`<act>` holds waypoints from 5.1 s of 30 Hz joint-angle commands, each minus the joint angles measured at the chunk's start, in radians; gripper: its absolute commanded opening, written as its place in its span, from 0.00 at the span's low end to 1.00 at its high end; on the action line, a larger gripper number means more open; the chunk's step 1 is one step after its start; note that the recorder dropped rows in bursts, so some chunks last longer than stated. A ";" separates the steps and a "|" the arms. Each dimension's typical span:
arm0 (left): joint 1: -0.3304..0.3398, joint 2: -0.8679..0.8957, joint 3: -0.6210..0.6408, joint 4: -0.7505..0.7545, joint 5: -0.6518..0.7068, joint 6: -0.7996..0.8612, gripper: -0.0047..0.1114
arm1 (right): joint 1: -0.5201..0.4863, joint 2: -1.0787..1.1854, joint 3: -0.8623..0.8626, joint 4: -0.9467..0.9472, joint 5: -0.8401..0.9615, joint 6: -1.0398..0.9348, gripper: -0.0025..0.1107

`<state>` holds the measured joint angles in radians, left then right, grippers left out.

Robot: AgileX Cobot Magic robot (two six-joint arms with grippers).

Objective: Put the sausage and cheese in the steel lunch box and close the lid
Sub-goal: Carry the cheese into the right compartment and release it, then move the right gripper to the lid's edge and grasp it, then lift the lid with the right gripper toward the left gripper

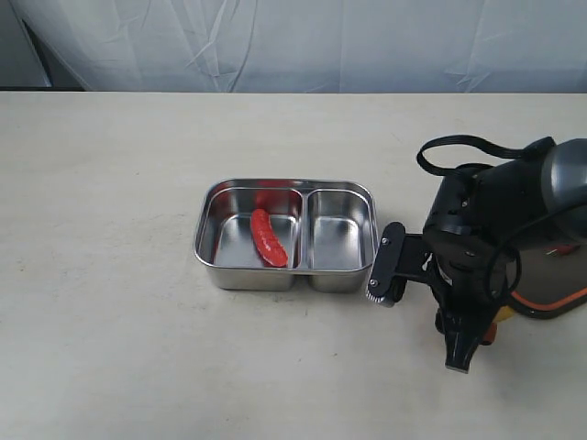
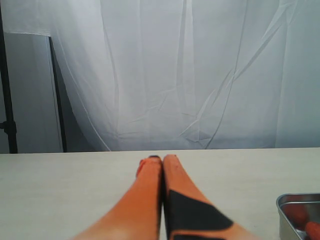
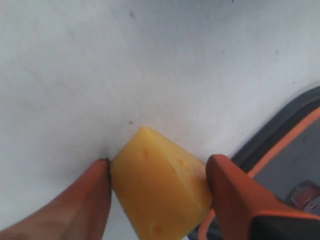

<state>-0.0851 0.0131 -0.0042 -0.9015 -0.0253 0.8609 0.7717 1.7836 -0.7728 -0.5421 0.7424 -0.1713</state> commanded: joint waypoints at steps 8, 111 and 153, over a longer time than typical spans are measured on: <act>-0.007 -0.007 0.004 0.003 0.000 -0.005 0.04 | -0.001 -0.036 -0.032 0.059 0.029 0.007 0.02; -0.007 -0.007 0.004 0.003 0.001 -0.006 0.04 | -0.297 0.183 -0.337 0.213 -0.014 0.631 0.02; -0.007 -0.007 0.004 -0.488 0.144 -0.314 0.04 | 0.237 -0.766 -0.103 0.579 -0.392 0.522 0.02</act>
<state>-0.0851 0.0131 -0.0042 -1.2105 0.0446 0.6411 0.9725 1.0192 -0.8806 -0.0120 0.4723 0.3727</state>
